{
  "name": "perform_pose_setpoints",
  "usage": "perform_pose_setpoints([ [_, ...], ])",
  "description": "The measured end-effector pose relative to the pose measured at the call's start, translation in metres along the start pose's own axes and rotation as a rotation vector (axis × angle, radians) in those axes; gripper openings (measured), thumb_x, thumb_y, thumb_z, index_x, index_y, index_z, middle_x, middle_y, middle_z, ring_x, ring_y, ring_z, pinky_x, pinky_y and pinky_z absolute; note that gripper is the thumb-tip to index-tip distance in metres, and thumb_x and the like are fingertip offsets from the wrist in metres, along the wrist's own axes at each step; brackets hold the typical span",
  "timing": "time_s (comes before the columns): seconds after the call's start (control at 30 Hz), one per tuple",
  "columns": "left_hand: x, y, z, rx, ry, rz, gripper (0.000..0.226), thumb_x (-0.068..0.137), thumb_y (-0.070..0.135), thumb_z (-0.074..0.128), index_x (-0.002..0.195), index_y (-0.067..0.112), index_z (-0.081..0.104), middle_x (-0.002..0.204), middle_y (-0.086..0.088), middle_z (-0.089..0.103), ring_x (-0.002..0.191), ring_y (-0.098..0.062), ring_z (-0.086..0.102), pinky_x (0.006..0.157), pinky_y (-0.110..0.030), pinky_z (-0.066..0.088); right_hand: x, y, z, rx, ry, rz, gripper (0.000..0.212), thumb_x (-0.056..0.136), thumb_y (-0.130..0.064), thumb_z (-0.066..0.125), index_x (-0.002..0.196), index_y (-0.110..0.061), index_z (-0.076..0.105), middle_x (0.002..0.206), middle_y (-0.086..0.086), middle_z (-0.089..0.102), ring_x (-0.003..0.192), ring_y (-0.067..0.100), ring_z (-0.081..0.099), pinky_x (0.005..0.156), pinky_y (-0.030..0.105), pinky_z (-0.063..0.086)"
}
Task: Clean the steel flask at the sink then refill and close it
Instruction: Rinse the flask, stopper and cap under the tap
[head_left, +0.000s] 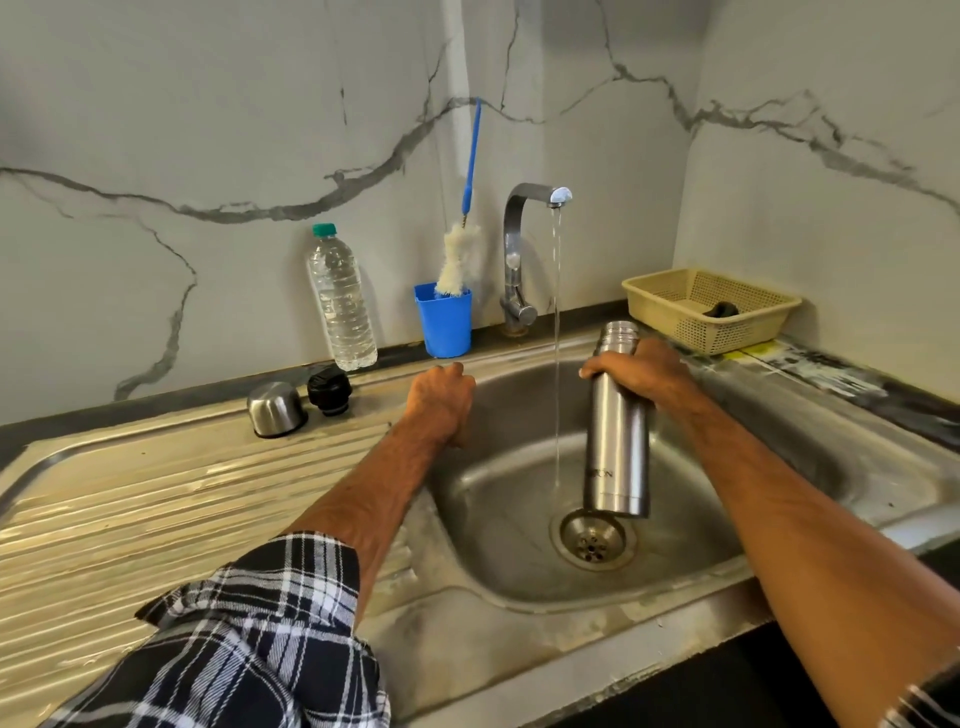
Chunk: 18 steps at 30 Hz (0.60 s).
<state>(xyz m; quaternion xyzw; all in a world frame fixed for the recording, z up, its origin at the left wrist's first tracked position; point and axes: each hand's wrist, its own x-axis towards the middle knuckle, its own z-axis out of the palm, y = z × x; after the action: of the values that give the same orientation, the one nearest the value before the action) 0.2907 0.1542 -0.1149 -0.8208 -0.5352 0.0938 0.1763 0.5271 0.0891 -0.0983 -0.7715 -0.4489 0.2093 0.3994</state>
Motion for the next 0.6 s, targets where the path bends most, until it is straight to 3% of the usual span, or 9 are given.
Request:
perform_pose_setpoints([
  [0.2,-0.004,-0.001,-0.002,-0.07,0.006,0.015,0.069,0.077,0.045,0.082,0.133,0.015,0.058,0.124,-0.005,0.052,0.111,-0.022,0.055,0.093,-0.036,0.053,-0.006,0.009,0.003,0.459,-0.229,0.311,0.061,0.077,-0.042,0.079,0.119,-0.009,0.051,0.099,0.014,0.063,0.085,0.026,0.064,0.054,0.033,0.053],
  [0.37,-0.011,-0.008,-0.006,-0.27,-0.068,-0.009,0.072,0.08,0.059,0.075,0.135,0.015,0.057,0.13,-0.006,0.057,0.115,-0.023,0.055,0.097,-0.037,0.049,-0.008,0.007,0.001,0.609,-0.338,0.327,0.054,0.079,-0.044,0.078,0.115,-0.011,0.056,0.096,0.013,0.065,0.081,0.025,0.066,0.049,0.031,0.056],
  [0.47,-0.022,0.004,-0.024,-0.848,-0.134,-0.032,0.057,0.094,0.066,0.056,0.117,0.015,0.065,0.126,-0.007,0.066,0.102,-0.017,0.058,0.093,-0.036,0.047,-0.005,0.001,0.002,0.682,-0.348,0.265,0.06,0.076,-0.045,0.08,0.118,-0.011,0.055,0.101,0.014,0.063,0.088,0.027,0.064,0.066,0.037,0.058],
  [0.53,-0.035,0.025,-0.039,-1.314,-0.202,-0.071,0.06,0.095,0.069,0.049,0.119,0.017,0.067,0.119,-0.004,0.071,0.105,-0.019,0.065,0.099,-0.04,0.049,0.001,0.0,0.005,0.716,-0.31,0.23,0.065,0.073,-0.047,0.082,0.121,-0.01,0.057,0.105,0.014,0.065,0.093,0.027,0.065,0.077,0.039,0.059],
  [0.6,-0.048,0.048,-0.047,-1.551,-0.315,-0.068,0.063,0.089,0.076,0.051,0.119,0.021,0.064,0.114,-0.007,0.072,0.104,-0.022,0.07,0.094,-0.04,0.056,0.003,-0.003,0.008,0.754,-0.278,0.202,0.063,0.074,-0.047,0.083,0.119,-0.01,0.059,0.107,0.013,0.067,0.093,0.026,0.067,0.071,0.036,0.058],
])
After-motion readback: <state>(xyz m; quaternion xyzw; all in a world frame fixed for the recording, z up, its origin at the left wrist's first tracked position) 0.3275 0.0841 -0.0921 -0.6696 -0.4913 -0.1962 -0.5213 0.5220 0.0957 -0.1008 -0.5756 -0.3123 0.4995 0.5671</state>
